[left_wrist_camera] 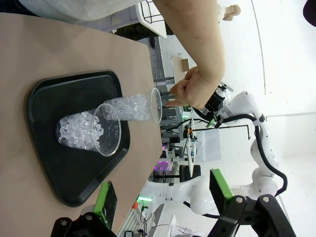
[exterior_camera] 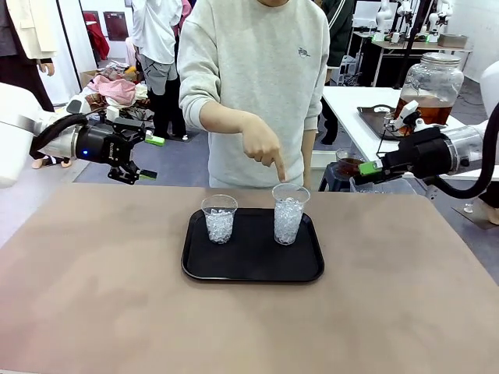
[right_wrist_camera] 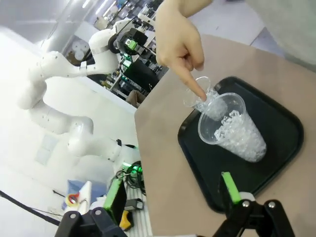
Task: Pour the drink into the iced cup.
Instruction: Pick up the iced cup indicated by the human and present it to them.
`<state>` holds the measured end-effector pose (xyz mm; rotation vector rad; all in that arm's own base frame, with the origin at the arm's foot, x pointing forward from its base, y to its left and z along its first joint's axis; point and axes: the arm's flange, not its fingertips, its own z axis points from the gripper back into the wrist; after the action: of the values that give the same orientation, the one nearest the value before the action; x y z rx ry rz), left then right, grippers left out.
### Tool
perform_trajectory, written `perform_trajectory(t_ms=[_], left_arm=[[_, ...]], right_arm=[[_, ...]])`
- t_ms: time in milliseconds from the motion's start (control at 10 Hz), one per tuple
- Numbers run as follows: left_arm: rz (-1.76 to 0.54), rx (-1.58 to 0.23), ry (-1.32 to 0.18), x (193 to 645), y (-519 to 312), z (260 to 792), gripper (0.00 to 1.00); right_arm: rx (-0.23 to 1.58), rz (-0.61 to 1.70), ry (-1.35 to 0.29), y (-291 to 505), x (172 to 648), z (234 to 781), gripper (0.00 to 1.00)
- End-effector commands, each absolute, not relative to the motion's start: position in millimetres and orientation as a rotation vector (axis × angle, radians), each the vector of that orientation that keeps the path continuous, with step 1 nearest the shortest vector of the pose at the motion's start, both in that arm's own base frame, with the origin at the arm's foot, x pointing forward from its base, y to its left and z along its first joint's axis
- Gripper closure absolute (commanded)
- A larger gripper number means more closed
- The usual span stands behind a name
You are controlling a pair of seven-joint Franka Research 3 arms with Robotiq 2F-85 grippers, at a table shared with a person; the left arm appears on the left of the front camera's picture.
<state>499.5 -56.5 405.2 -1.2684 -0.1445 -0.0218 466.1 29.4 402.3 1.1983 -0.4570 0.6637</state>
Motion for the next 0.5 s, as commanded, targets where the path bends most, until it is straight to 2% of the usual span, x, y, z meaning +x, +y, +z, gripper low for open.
perform_trajectory(t_ms=[0,200,400], left_arm=[[-0.021,-1.266,-0.149,499,-57,406,0.0],[-0.021,-1.266,-0.149,499,-57,406,0.0],[-0.021,-1.266,-0.149,499,-57,406,0.0]], right_arm=[[1.175,0.826,-0.565,34,481,385,0.0],[1.117,1.028,-0.659,33,485,372,0.0],[1.049,1.093,-0.796,37,487,362,0.0]])
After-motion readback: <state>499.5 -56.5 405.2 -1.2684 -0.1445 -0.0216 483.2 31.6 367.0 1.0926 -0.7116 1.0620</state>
